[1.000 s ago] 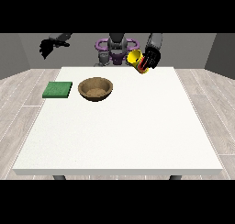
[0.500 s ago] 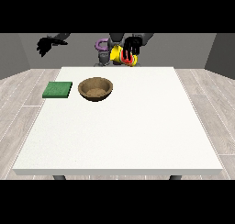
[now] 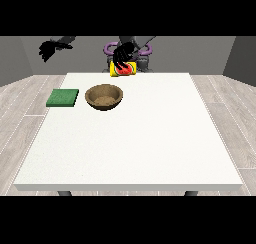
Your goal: Pick the cup and pour the ball into the bowl, then pick the bowl and place it on the pad
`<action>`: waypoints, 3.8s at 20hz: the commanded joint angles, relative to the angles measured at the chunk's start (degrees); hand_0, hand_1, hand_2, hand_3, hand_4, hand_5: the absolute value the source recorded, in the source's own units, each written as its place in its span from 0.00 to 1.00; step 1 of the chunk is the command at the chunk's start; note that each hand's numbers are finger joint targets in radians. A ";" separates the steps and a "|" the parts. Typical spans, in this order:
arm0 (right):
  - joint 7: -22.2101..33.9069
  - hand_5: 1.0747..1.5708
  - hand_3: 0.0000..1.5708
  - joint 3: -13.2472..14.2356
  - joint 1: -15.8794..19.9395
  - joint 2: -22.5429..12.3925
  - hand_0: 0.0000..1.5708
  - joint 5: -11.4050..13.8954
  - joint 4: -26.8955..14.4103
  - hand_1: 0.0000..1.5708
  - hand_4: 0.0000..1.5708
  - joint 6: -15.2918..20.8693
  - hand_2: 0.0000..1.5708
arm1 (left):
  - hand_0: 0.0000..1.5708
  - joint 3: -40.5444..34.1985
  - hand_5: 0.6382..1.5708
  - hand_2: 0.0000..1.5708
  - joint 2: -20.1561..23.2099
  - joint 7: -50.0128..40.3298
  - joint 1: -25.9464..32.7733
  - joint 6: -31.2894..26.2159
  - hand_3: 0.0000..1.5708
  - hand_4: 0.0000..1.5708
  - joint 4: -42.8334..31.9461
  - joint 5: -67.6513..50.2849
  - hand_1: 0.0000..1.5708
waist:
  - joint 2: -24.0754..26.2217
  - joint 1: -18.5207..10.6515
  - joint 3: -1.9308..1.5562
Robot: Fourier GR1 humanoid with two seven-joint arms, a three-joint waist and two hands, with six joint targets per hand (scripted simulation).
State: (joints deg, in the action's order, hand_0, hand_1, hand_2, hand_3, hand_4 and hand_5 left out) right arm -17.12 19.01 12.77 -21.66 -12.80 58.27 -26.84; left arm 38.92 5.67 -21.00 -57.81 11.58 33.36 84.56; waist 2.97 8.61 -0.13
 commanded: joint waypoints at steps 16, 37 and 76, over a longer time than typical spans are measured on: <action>3.97 0.99 0.00 2.56 -1.08 -0.15 0.00 -1.73 -1.99 0.00 0.00 3.38 0.00 | 0.83 -17.49 0.59 1.00 -2.79 -2.32 4.24 3.33 1.00 1.00 9.80 -10.27 0.83 | 1.04 -8.57 0.73; 2.66 1.00 0.00 -1.13 10.56 14.17 0.00 2.66 0.88 0.00 0.20 23.94 0.00 | 0.00 -34.17 0.99 0.00 -1.64 34.56 30.13 -1.17 0.00 0.00 34.61 -78.04 0.00 | -13.81 -16.94 0.17; 17.49 0.98 0.60 -9.52 20.78 4.99 1.00 19.27 -27.05 1.00 0.54 51.24 1.00 | 0.00 -39.54 0.84 0.00 2.59 34.99 37.30 -11.38 0.00 0.62 37.91 -82.55 0.00 | -6.86 -19.64 0.30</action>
State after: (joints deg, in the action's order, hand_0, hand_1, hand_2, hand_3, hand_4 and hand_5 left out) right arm -10.54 12.93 31.92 -16.88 3.66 31.70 23.30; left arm 1.71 7.35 12.53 -22.80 0.97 75.68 3.23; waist -8.95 -13.97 0.95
